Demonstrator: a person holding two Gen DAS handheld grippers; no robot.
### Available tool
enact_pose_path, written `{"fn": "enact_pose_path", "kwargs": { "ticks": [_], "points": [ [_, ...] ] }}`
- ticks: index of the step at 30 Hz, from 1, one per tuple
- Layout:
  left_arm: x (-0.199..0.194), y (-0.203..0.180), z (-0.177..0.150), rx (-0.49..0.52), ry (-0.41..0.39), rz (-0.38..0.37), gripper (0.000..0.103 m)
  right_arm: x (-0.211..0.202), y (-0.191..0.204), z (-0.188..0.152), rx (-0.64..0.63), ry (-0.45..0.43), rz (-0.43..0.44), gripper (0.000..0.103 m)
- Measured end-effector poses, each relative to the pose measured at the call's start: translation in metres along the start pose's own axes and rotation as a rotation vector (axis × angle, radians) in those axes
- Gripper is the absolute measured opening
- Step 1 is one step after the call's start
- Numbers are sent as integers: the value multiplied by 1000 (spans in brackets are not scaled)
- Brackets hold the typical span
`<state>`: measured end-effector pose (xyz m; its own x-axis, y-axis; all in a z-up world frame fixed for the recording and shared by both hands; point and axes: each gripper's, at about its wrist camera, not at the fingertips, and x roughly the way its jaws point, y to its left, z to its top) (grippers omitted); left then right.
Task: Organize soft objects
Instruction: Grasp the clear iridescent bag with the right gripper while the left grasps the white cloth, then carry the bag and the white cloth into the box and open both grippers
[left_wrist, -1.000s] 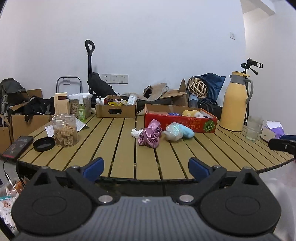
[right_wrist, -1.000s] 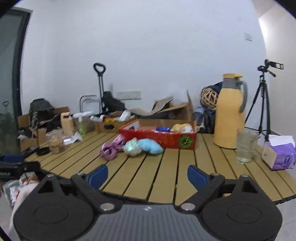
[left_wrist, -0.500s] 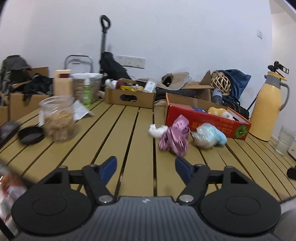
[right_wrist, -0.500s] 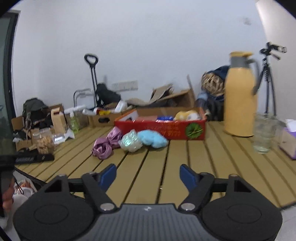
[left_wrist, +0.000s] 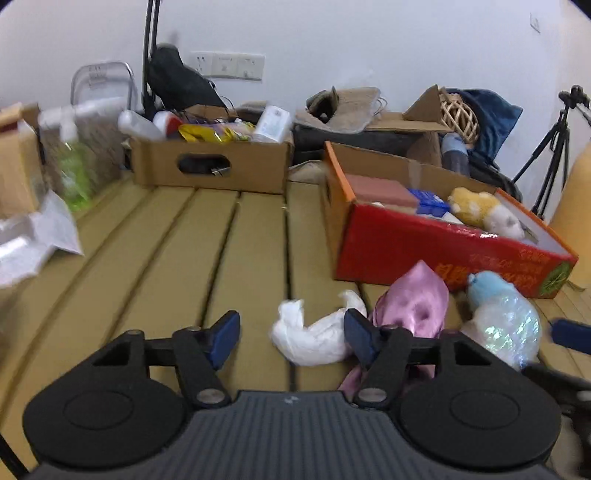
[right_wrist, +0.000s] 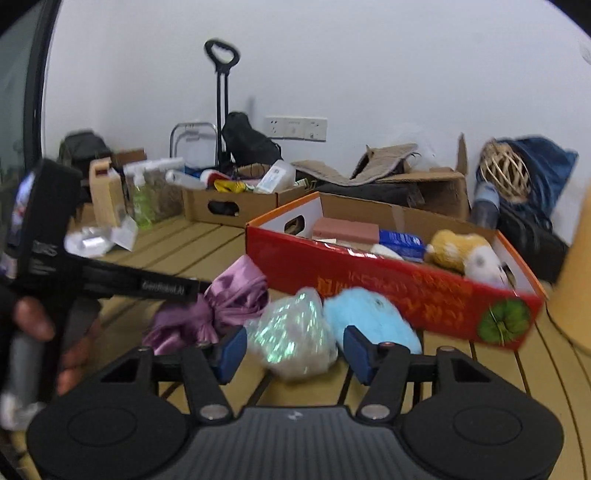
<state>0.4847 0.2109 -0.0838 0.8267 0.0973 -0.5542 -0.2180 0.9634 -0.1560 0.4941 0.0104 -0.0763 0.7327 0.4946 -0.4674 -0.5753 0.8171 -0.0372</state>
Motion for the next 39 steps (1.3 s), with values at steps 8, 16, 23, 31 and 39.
{"fn": "enact_pose_path", "kwargs": {
  "ticks": [8, 16, 23, 31, 39],
  "points": [
    [8, -9, 0, 11, 33, -136, 18, 29, -6, -3, 35, 58, 52, 27],
    [-14, 5, 4, -28, -58, -40, 15, 5, -14, -6, 73, -36, 78, 13],
    [-127, 7, -18, -93, -270, 92, 15, -67, -10, -26, 104, -122, 27, 13],
    [-218, -43, -87, -64, -190, -66, 15, -173, -16, -64, 190, -145, -2, 13],
    [-258, -77, -97, 14, -245, -141, 16, -233, -19, -85, 221, -192, -33, 13]
  ]
}}
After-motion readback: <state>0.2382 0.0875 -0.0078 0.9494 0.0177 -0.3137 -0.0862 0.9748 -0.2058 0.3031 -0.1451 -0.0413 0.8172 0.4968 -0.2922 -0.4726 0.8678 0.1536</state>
